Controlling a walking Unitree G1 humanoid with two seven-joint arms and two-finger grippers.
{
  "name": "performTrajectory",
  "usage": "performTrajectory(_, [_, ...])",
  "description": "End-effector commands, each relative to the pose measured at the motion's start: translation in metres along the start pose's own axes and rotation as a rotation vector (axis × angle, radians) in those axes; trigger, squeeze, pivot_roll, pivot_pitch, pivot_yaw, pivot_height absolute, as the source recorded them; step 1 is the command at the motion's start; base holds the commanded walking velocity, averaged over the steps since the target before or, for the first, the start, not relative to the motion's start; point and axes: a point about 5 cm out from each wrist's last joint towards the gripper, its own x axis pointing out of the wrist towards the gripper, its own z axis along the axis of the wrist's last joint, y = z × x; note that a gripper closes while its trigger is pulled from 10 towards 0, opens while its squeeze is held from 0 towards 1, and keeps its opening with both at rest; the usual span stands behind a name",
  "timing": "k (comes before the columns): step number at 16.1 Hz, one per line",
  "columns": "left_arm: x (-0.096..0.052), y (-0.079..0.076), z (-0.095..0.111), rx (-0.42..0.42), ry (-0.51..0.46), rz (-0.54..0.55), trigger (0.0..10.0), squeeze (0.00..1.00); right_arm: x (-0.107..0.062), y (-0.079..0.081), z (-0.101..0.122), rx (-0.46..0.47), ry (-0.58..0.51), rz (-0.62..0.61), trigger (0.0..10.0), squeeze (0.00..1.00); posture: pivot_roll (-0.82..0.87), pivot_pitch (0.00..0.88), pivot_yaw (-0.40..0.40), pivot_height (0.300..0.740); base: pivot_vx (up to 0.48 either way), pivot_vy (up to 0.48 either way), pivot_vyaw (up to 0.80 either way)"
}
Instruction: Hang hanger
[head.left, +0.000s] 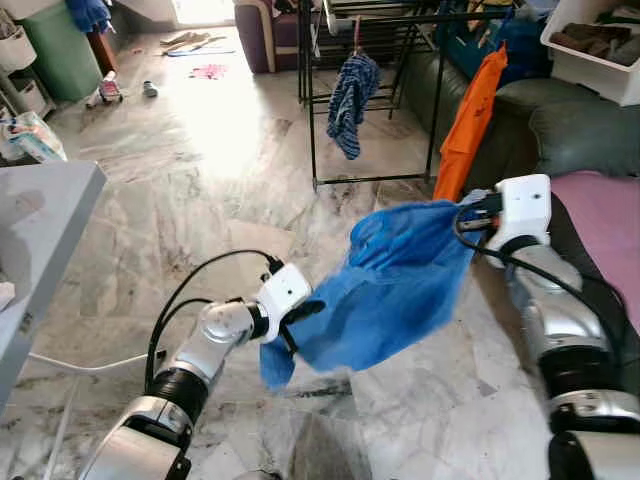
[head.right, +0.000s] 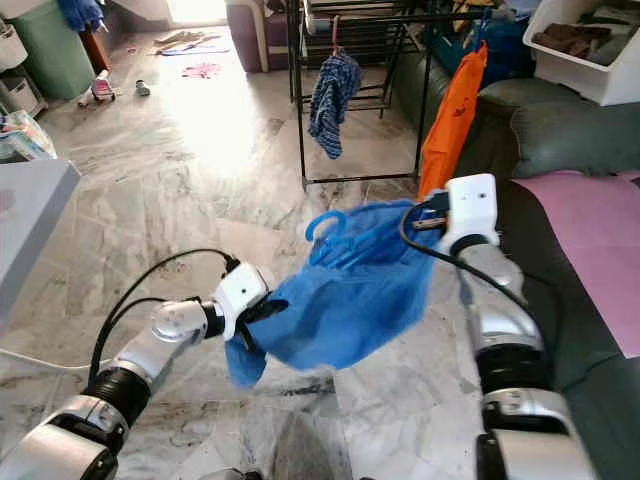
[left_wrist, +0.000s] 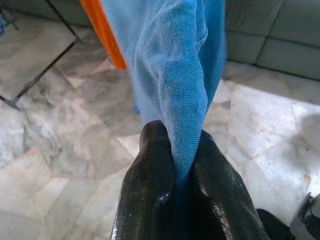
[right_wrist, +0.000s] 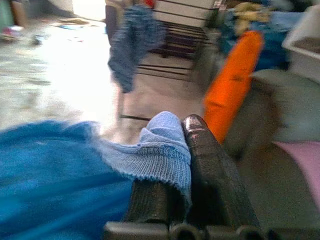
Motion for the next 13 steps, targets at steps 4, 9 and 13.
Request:
performTrajectory(4, [0.007, 0.004, 0.006, -0.015, 0.023, 0.080, 0.0, 0.00, -0.023, 0.071, 0.008, 0.063, -0.016, 0.427, 0.0, 0.00, -0.07, 0.049, -0.008, 0.740, 0.000, 0.000, 0.00])
performTrajectory(9, [0.004, 0.025, 0.014, -0.105, 0.014, 0.229, 0.0, 0.00, -0.097, 0.088, -0.020, -0.078, 0.151, 0.757, 0.0, 0.00, -0.09, 0.051, -0.007, 0.740, 0.000, 0.000, 0.00])
performTrajectory(13, [-0.002, 0.041, 0.019, -0.158, -0.001, 0.305, 0.0, 0.00, -0.119, 0.085, -0.045, -0.156, 0.278, 0.753, 0.0, 0.00, -0.09, 0.053, -0.004, 0.740, 0.000, 0.000, 0.00])
